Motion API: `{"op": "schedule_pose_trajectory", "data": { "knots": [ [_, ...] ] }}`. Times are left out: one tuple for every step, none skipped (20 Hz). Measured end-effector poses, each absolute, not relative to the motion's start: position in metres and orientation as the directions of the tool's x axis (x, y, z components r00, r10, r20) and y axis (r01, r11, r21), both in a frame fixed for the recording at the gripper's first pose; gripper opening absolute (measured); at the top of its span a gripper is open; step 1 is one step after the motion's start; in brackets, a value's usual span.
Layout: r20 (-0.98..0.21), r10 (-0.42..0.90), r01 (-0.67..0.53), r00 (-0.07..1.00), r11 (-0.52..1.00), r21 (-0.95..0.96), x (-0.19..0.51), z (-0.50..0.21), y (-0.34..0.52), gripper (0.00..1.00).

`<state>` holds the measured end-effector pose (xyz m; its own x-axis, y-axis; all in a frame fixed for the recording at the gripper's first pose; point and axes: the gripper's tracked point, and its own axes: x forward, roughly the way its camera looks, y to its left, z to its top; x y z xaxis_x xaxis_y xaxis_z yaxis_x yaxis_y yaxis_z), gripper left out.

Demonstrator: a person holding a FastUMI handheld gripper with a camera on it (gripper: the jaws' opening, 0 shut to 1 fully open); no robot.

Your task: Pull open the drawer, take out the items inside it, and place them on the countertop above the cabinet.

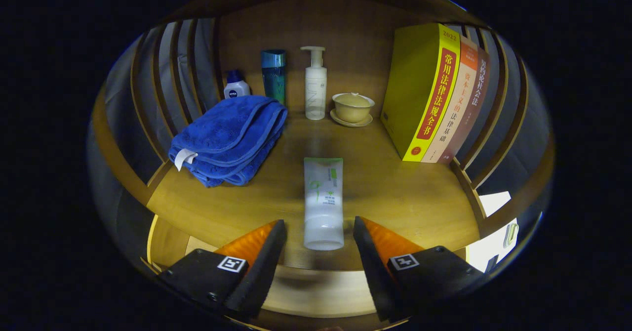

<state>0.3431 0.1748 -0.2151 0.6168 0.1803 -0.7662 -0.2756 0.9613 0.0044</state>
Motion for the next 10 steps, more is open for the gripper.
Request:
{"op": "schedule_pose_trajectory", "data": {
  "knots": [
    [-0.752, 0.185, -0.273, 0.632, 0.962, 0.007, 0.342, -0.208, 0.177, 0.94],
    [-0.73, 0.195, -0.273, 0.655, 0.962, 0.011, 0.342, -0.198, 0.18, 0.94],
    [-0.701, 0.208, -0.274, 0.682, 0.962, 0.018, 0.342, -0.187, 0.182, 0.95],
    [-0.662, 0.227, -0.277, 0.714, 0.96, 0.03, 0.341, -0.173, 0.186, 0.95],
    [-0.615, 0.247, -0.28, 0.749, 0.959, 0.044, 0.341, -0.155, 0.191, 0.95],
    [-0.56, 0.253, -0.274, 0.789, 0.961, 0.048, 0.34, -0.135, 0.192, 0.95],
    [-0.506, 0.253, -0.269, 0.825, 0.962, 0.044, 0.336, -0.115, 0.191, 0.95],
    [-0.454, 0.25, -0.263, 0.855, 0.964, 0.035, 0.33, -0.099, 0.19, 0.95],
    [-0.41, 0.246, -0.259, 0.878, 0.966, 0.024, 0.32, -0.084, 0.189, 0.95],
    [-0.366, 0.25, -0.263, 0.897, 0.965, 0.014, 0.309, -0.069, 0.19, 0.95]
  ]
}}
